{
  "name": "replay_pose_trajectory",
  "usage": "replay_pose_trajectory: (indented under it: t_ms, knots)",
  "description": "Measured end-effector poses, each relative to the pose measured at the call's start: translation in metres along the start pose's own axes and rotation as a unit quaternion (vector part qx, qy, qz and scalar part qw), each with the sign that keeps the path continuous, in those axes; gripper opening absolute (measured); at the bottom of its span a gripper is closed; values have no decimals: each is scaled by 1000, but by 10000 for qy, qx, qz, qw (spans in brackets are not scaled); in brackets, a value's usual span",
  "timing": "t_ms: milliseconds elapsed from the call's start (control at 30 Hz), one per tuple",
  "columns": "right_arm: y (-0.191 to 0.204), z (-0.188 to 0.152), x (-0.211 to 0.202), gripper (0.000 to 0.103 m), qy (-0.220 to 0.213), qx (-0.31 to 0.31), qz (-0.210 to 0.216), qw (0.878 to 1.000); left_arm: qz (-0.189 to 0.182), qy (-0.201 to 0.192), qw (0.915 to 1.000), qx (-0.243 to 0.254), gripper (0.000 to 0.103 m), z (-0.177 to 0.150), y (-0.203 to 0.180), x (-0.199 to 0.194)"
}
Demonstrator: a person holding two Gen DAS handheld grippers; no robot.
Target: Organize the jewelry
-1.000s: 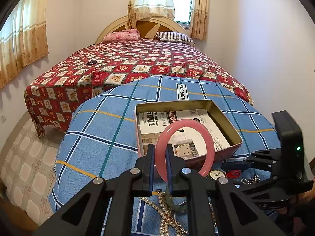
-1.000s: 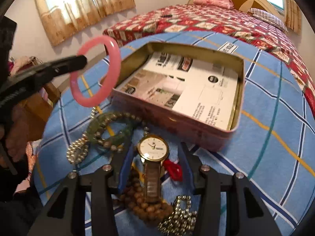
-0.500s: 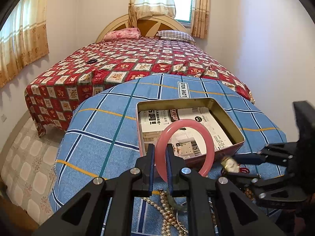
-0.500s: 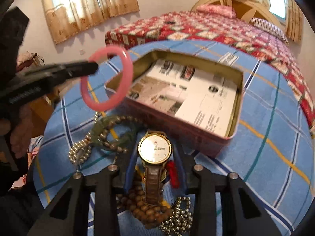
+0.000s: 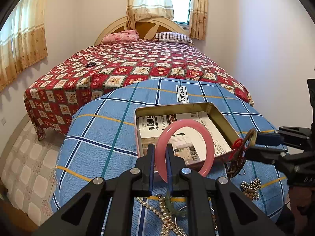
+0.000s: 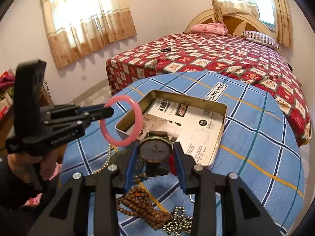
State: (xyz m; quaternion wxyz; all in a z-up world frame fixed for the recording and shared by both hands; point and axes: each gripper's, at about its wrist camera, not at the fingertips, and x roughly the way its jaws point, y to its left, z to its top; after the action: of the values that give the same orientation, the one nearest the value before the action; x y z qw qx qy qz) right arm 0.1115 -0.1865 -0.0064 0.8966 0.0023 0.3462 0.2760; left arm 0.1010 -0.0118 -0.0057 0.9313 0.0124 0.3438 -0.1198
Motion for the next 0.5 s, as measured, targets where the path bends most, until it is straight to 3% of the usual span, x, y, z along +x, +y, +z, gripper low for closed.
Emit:
replay_pose_trajectory:
  t_ms: [167, 300, 500]
  knots:
    - [1, -7, -4, 39, 8, -157, -158, 9998, -5, -5, 10000, -19, 10, -2, 1, 0]
    - [5, -35, 1, 39, 48, -503, -751, 9959, 0, 13, 10000, -34, 10, -5, 3, 2]
    - [-2, -78, -9, 40, 270, -486, -842, 9949, -37, 69, 10000, -21, 10, -8, 2, 5]
